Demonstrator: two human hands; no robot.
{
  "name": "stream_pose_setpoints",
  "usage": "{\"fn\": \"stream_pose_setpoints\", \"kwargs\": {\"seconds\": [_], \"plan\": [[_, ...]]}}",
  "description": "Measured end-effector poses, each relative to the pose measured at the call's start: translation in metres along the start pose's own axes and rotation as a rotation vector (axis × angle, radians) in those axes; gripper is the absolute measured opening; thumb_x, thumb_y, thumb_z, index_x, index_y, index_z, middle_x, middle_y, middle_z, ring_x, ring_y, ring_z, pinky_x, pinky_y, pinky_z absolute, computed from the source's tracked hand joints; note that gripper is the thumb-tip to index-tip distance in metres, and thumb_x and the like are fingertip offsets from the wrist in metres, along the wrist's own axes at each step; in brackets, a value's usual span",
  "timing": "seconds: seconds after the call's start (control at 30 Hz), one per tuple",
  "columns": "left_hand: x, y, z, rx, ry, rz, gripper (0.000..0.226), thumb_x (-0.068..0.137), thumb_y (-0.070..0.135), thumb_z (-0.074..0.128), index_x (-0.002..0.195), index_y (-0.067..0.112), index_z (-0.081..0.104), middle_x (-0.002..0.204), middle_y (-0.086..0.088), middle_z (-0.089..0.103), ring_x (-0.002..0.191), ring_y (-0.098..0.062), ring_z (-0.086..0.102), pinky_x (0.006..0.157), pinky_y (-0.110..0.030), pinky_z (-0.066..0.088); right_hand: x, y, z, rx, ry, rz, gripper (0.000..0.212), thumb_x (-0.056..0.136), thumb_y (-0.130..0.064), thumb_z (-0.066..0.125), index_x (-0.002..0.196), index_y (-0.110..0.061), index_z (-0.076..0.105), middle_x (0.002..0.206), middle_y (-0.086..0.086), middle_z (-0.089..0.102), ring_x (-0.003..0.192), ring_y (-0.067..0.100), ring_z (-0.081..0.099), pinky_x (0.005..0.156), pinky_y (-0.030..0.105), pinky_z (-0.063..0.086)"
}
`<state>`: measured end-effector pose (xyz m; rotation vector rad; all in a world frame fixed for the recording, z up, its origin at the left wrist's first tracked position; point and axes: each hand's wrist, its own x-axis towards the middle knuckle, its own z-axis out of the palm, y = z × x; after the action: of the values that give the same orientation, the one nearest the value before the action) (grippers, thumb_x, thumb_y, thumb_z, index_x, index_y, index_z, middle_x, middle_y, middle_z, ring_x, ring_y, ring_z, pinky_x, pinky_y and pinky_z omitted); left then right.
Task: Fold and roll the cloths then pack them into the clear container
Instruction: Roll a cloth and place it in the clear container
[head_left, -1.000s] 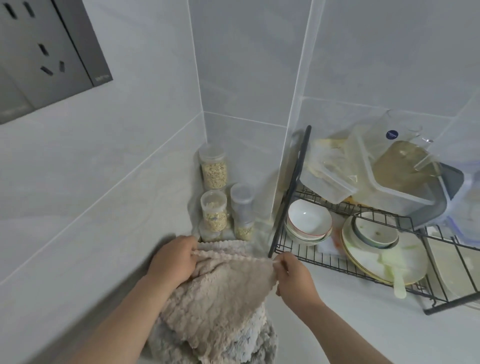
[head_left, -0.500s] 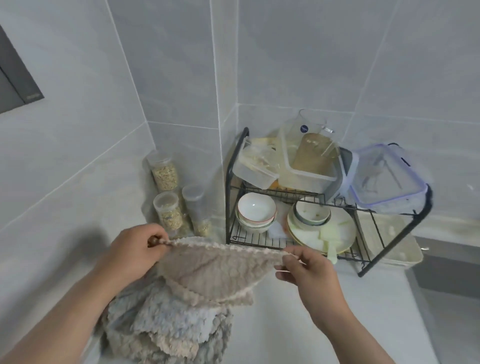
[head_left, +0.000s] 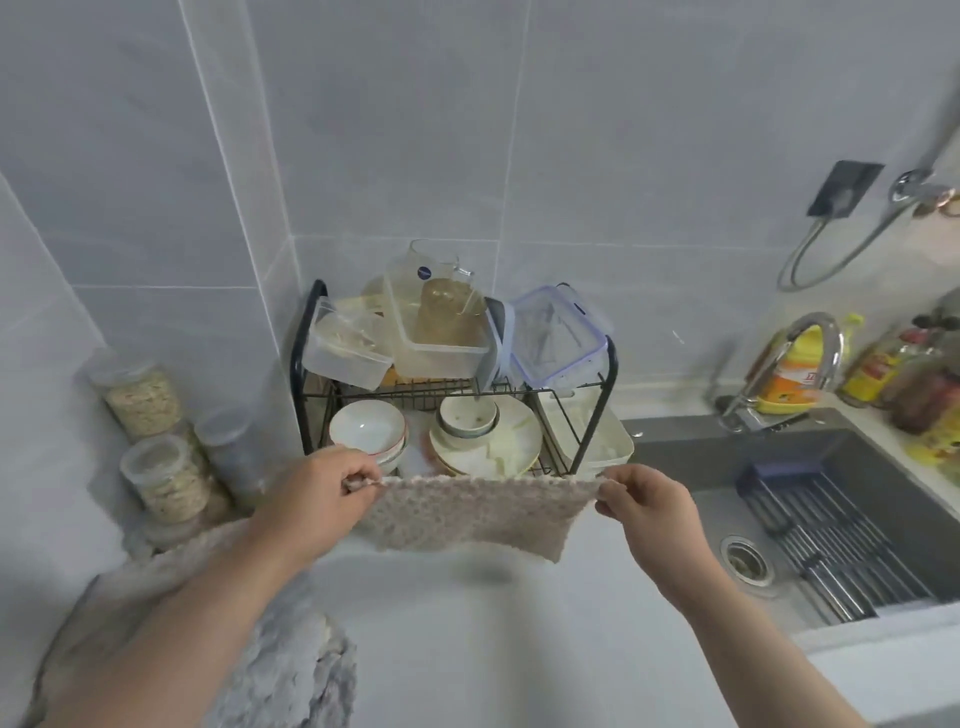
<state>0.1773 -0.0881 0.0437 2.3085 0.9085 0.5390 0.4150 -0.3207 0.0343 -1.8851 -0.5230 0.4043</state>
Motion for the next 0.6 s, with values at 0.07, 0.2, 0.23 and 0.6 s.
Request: {"fn": "stream_pose_setpoints", "kwargs": {"seconds": [0.07, 0.2, 0.23, 0.6], "plan": [[-0.021, -0.011, 0.022, 0.058, -0.111, 0.008, 0.015, 0.081, 0.018, 0.074, 0.076, 0.032, 0.068, 0.079, 0.012, 0.06, 0.069, -0.003, 0.057, 0.064, -0.025, 0.046, -0.013, 0.029, -0.004, -0.039, 0.004, 0.064, 0.018, 0.087, -0.007, 0.063, 0.074, -0.017, 0.071, 0.073, 0.004, 0.072, 0.077, 0.025, 0.07, 0.074, 0.037, 0.054], [-0.077, -0.038, 0.082, 0.218, -0.427, 0.014, 0.012, 0.088, 0.03, 0.061, 0.096, 0.033, 0.07, 0.107, 0.02, 0.06, 0.093, -0.002, 0.061, 0.075, -0.011, 0.039, -0.052, 0.098, 0.001, -0.24, -0.051, 0.172, 0.022, 0.084, -0.007, 0.066, 0.067, -0.02, 0.07, 0.063, 0.001, 0.069, 0.068, 0.02, 0.067, 0.07, 0.035, 0.053], [-0.091, -0.044, 0.098, 0.24, -0.474, 0.028, 0.016, 0.09, 0.032, 0.057, 0.1, 0.032, 0.069, 0.115, 0.019, 0.059, 0.1, -0.004, 0.06, 0.077, -0.012, 0.037, -0.061, 0.113, 0.003, -0.323, -0.084, 0.185, 0.026, 0.083, -0.008, 0.066, 0.064, -0.025, 0.069, 0.059, -0.003, 0.067, 0.063, 0.012, 0.065, 0.068, 0.03, 0.052], [-0.127, -0.068, 0.15, 0.328, -0.6, -0.07, 0.053, 0.083, 0.071, 0.028, 0.07, 0.025, 0.05, 0.077, 0.013, 0.05, 0.079, 0.001, 0.056, 0.085, -0.022, 0.043, -0.072, 0.176, 0.01, -0.845, -0.361, 0.118, 0.034, 0.073, -0.039, 0.034, 0.062, -0.016, 0.057, 0.077, -0.001, 0.057, 0.079, 0.013, 0.057, 0.067, 0.023, 0.042]]}}
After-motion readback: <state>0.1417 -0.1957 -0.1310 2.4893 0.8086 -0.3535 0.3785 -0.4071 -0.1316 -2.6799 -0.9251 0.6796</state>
